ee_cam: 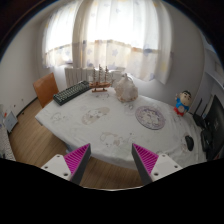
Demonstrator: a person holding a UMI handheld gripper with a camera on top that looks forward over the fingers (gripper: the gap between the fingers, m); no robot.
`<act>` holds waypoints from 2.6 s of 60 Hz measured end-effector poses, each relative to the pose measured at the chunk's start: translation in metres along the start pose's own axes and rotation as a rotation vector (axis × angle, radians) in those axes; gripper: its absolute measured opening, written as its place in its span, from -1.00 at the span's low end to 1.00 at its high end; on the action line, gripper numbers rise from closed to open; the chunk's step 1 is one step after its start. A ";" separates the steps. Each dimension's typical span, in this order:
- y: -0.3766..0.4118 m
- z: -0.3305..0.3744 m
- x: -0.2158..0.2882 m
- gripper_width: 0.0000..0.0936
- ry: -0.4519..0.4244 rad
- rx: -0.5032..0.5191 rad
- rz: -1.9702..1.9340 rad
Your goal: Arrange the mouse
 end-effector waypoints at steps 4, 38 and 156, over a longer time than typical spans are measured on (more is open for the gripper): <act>-0.014 -0.004 -0.002 0.82 0.001 -0.017 -0.015; -0.236 -0.005 -0.075 0.82 0.044 -0.309 -0.210; -0.577 -0.216 -0.085 0.04 0.024 -0.252 -0.367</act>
Point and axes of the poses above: the point between the fingertips, and its own axes, seen from behind it with the camera up: y to the left, x up, z backward, against the way the camera looks, the point moved 1 cm from there along z, backward, against the way the camera looks, and after that the axes turned 8 degrees about y, right-handed, at the moved point
